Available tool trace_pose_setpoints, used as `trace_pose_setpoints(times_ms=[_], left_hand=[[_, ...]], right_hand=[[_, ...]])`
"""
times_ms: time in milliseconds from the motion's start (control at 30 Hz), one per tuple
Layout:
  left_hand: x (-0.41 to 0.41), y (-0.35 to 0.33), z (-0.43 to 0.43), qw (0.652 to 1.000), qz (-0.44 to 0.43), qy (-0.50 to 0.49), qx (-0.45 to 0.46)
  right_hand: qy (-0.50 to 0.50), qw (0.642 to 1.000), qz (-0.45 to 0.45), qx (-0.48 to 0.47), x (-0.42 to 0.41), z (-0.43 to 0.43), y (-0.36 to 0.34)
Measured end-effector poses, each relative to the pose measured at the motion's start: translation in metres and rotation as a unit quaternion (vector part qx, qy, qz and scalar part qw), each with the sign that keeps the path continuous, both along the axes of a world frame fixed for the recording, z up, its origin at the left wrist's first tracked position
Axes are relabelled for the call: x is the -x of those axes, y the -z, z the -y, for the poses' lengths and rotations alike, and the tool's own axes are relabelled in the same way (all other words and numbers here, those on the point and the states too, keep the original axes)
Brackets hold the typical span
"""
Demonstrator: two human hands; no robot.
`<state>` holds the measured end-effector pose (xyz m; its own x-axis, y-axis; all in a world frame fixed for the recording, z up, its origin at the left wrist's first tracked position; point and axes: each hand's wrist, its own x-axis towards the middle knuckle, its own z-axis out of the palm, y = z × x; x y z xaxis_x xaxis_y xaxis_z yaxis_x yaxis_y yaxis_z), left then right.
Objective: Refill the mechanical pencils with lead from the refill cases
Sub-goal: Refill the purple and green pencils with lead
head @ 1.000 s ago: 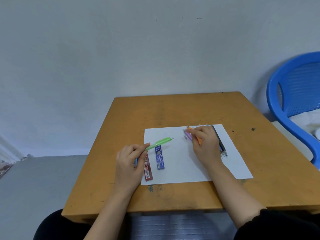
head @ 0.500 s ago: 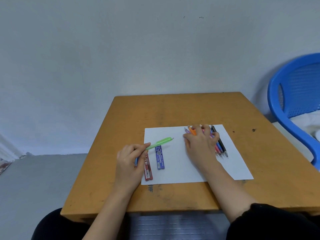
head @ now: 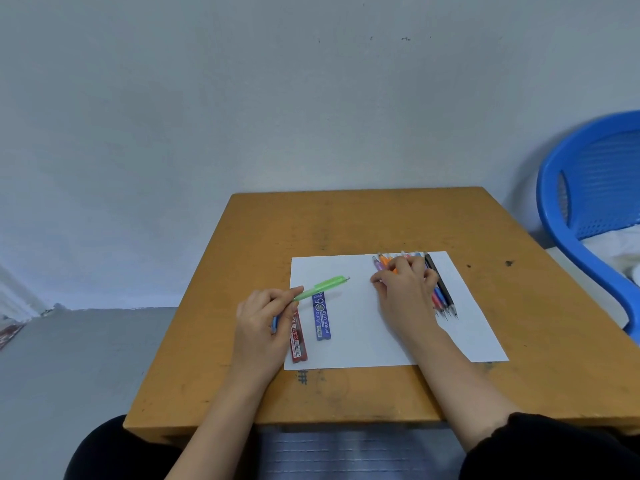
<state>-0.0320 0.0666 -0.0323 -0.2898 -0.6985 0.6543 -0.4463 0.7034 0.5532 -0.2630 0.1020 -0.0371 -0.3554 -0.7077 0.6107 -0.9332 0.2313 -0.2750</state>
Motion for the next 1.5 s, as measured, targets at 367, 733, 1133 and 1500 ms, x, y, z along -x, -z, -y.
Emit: trace_pose_setpoints(times_ms=[367, 733, 1133, 1500], left_hand=[[-0.001, 0.003, 0.002, 1.0, -0.001, 0.004, -0.004], [0.0, 0.002, 0.001, 1.0, 0.004, 0.001, -0.007], [0.0, 0.001, 0.001, 1.0, 0.001, 0.005, -0.014], [0.0, 0.002, 0.001, 1.0, 0.001, -0.002, -0.004]], right_hand=[[-0.125, 0.991, 0.043, 0.037, -0.006, -0.005, -0.003], [-0.141, 0.968, 0.204, 0.034, 0.006, -0.026, -0.028], [-0.159, 0.934, 0.205, -0.247, 0.007, -0.033, -0.066], [-0.015, 0.917, 0.103, -0.385, -0.007, -0.034, -0.056]])
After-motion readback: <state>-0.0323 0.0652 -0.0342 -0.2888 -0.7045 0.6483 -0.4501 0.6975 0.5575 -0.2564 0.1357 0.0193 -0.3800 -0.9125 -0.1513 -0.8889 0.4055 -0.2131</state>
